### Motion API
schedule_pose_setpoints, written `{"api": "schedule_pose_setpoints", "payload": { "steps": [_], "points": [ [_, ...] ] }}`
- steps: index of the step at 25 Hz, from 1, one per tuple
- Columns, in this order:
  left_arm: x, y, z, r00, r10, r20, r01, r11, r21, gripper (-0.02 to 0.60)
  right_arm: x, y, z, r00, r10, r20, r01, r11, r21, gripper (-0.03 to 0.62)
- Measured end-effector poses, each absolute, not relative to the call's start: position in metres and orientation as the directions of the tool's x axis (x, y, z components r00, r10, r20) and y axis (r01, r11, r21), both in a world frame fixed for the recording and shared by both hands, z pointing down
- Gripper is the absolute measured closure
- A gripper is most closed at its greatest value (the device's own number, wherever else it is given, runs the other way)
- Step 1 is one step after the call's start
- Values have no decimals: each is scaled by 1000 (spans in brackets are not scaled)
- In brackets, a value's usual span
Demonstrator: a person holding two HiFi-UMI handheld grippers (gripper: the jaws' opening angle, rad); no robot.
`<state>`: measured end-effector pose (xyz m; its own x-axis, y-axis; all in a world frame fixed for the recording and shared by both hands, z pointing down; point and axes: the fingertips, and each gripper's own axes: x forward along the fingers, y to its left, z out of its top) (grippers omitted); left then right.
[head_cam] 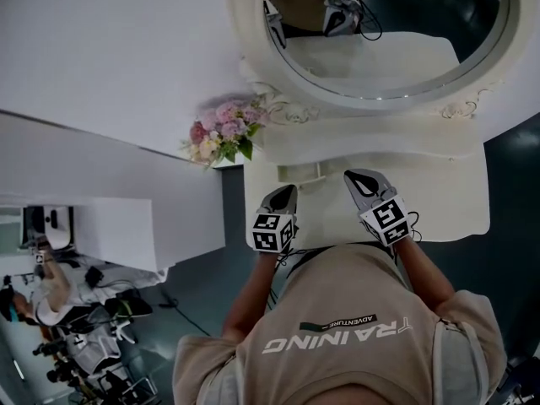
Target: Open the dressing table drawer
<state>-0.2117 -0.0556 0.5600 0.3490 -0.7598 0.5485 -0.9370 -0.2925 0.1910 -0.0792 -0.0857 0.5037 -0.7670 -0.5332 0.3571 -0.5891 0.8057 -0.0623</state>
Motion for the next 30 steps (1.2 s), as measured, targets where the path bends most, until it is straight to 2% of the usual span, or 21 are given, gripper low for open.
{"api": "schedule_pose_setpoints", "payload": {
  "steps": [9,30],
  "points": [
    [-210,-87,477,358,-842,404,-933,-338,121,563,-89,-102,466,-777,-557,294,-601,796,-81,592],
    [-221,-115,323,347,-934,86,-937,-349,-15,563,-86,-120,343,-766,-632,116,-629,775,66,592]
  ]
}}
